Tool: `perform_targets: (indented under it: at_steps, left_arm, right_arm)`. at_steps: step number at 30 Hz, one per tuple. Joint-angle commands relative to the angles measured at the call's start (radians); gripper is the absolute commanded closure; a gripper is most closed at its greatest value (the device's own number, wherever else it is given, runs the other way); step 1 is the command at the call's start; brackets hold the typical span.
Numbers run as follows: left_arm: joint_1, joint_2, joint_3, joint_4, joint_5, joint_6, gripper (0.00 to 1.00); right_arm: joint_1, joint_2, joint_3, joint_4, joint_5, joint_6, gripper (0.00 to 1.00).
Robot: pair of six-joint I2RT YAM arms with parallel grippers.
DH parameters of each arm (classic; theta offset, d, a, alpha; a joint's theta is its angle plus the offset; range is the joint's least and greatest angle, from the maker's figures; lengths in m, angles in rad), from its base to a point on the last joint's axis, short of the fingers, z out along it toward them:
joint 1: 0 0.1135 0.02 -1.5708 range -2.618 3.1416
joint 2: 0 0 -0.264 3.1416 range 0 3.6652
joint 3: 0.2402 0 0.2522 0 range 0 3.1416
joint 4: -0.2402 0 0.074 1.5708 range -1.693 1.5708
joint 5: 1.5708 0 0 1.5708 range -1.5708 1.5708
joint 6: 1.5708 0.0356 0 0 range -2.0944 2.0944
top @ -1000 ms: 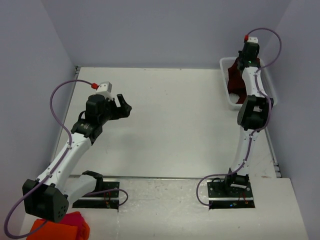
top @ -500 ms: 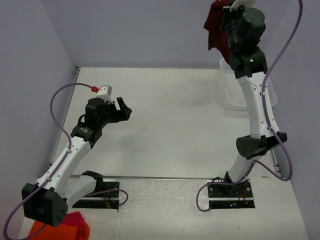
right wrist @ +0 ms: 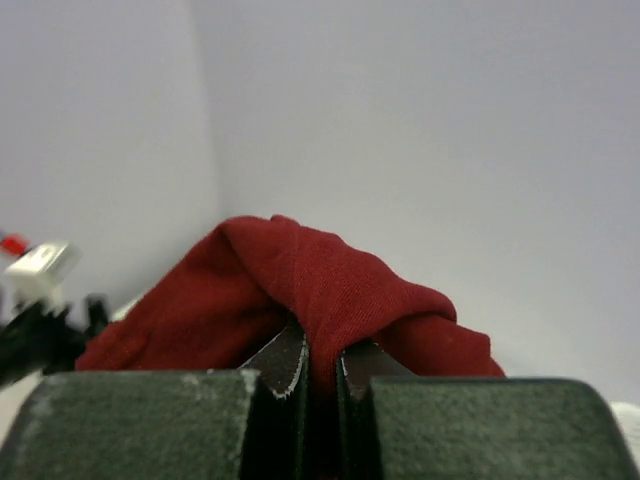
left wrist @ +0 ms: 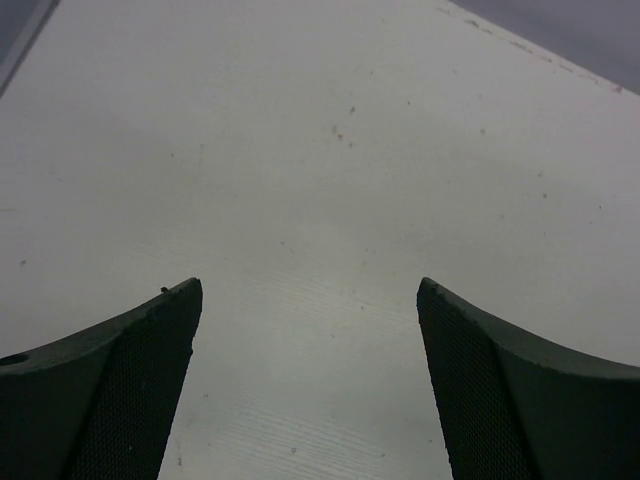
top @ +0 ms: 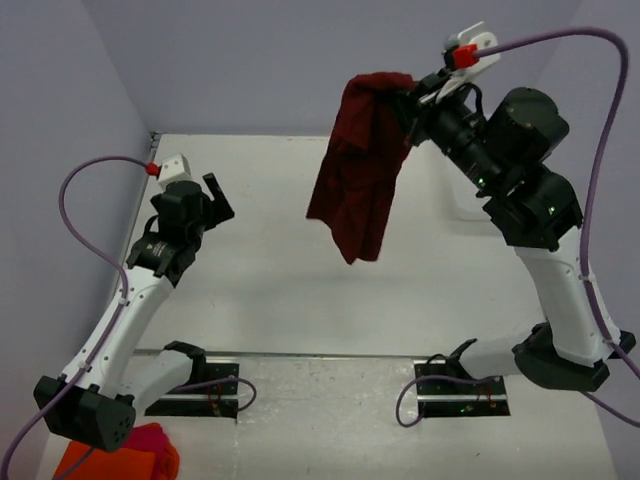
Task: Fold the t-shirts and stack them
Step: Move the tshirt to the center of the board
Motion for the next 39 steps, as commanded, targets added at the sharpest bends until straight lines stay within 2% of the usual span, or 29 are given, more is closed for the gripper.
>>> perform_targets:
  at_steps: [1,8,12,15,21,24,26,30,32,33,35,36,37,38,39]
  left_arm:
    - [-0.002,-0.052,0.044,-0.040,-0.143,-0.038,0.11]
    - [0.029,0.023,0.125,-0.140,-0.223,-0.085,0.11]
    - [0.180,0.118,0.209,-0.180,-0.183,-0.073,0.11]
    - [0.231,0.147,0.240,-0.175,-0.183,-0.052,0.10]
    - [0.253,0.156,0.236,-0.165,-0.187,-0.046,0.10]
    - [0.253,0.155,0.222,-0.160,-0.166,-0.041,0.09]
    - [0.253,0.149,0.219,-0.157,-0.161,-0.033,0.10]
    - [0.253,0.126,0.231,-0.160,-0.143,-0.024,0.10]
    - [0.253,0.118,0.246,-0.171,-0.125,-0.018,0.09]
    - [0.253,0.115,0.250,-0.174,-0.123,-0.016,0.09]
    - [0.253,0.107,0.254,-0.177,-0.108,-0.009,0.09]
    - [0.253,0.100,0.256,-0.177,-0.108,-0.009,0.09]
    - [0.253,0.098,0.256,-0.175,-0.088,-0.004,0.08]
    - [0.253,0.098,0.259,-0.180,-0.080,0.000,0.08]
    - [0.251,0.096,0.257,-0.183,-0.075,-0.001,0.08]
  right_arm:
    - [0.136,-0.012,-0.120,-0.049,-0.071,0.050,1.00]
    - [0.313,0.038,-0.076,-0.148,0.036,0.044,1.00]
    - [0.414,0.099,0.015,-0.216,0.070,0.002,1.00]
    - [0.505,0.139,0.081,-0.246,0.091,-0.015,1.00]
    - [0.654,0.216,0.231,-0.322,0.104,-0.033,1.00]
    - [0.668,0.190,0.182,-0.308,0.093,-0.028,1.00]
    - [0.668,0.150,0.098,-0.238,0.120,-0.031,1.00]
    - [0.593,0.087,-0.156,-0.149,0.115,0.002,1.00]
    - [0.490,0.052,-0.271,-0.059,0.060,0.039,1.00]
    - [0.449,0.043,-0.392,-0.023,0.024,0.071,1.00]
    - [0.294,0.050,-0.499,0.041,0.065,0.106,1.00]
    - [0.160,0.072,-0.567,0.087,0.062,0.110,1.00]
    - [0.086,0.110,-0.576,0.098,0.041,0.111,0.97]
    - [0.015,0.163,-0.567,0.115,0.062,0.113,0.31]
    - [-0.103,0.292,-0.515,0.114,0.149,0.116,0.01]
